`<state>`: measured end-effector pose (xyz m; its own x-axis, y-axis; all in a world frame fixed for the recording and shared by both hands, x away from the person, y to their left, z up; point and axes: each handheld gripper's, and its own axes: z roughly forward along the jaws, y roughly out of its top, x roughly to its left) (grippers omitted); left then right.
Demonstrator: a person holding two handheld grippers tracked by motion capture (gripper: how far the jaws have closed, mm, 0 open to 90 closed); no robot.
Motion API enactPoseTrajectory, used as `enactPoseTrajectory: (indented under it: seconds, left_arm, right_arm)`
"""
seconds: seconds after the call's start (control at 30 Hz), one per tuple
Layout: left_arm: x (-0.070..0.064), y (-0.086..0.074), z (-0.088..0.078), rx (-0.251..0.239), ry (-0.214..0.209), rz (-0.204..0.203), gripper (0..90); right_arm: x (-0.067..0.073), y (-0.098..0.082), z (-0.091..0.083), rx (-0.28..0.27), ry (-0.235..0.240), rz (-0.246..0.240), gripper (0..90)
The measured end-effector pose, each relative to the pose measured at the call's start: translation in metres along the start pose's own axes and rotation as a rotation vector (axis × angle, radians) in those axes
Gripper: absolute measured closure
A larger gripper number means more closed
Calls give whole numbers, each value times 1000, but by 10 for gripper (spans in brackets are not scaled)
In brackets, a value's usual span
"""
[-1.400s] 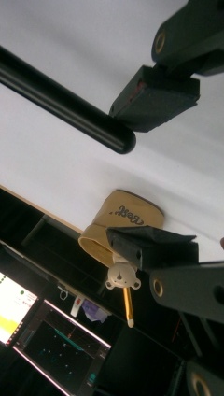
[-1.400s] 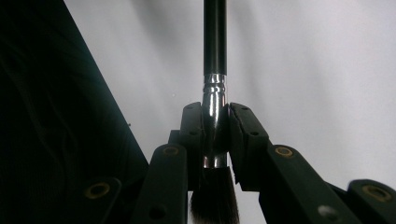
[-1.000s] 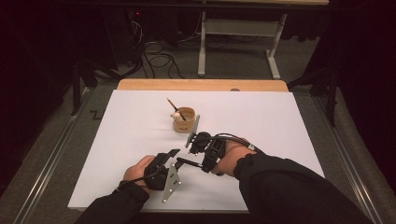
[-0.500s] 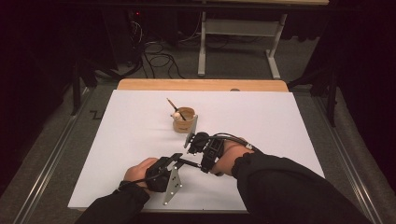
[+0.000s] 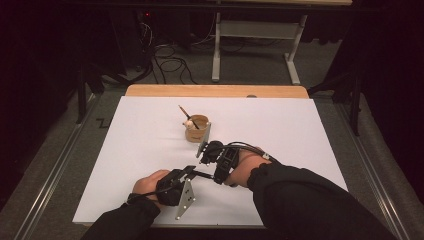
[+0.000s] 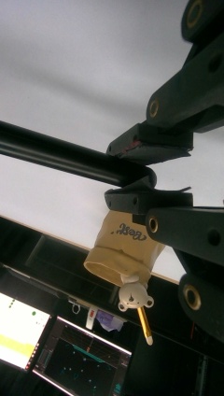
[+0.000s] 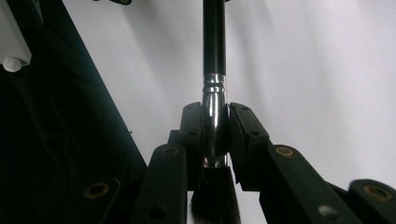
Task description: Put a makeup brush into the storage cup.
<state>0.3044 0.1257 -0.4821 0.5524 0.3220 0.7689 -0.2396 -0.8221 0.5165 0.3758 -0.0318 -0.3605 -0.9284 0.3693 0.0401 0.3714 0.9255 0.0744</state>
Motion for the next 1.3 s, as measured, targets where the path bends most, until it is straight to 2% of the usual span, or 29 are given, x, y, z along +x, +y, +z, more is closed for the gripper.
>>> enactPoseTrajectory:
  seconds: [0.23, 0.3, 0.37, 0.47, 1.1, 1.3]
  left_arm:
    - [0, 0, 1, 1, -7, 10, 775]
    - [0, 0, 1, 0, -11, 6, 780]
    - [0, -1, 1, -6, -10, -6, 784]
    - [1, 0, 1, 0, -11, 0, 787]
    - [1, -1, 1, -2, -13, -4, 789]
    - [2, -2, 1, 0, -12, -10, 789]
  right_arm:
    - [-1, -1, -3, -26, -13, -8, 761]
    - [-1, 0, -5, -22, -11, -6, 719]
    - [-1, 1, -6, -42, -12, -8, 691]
    - [-1, 2, -8, -41, -18, -13, 648]
    - [-6, -1, -11, -60, -31, 16, 492]
    - [-8, -3, -13, -53, -39, 27, 413]
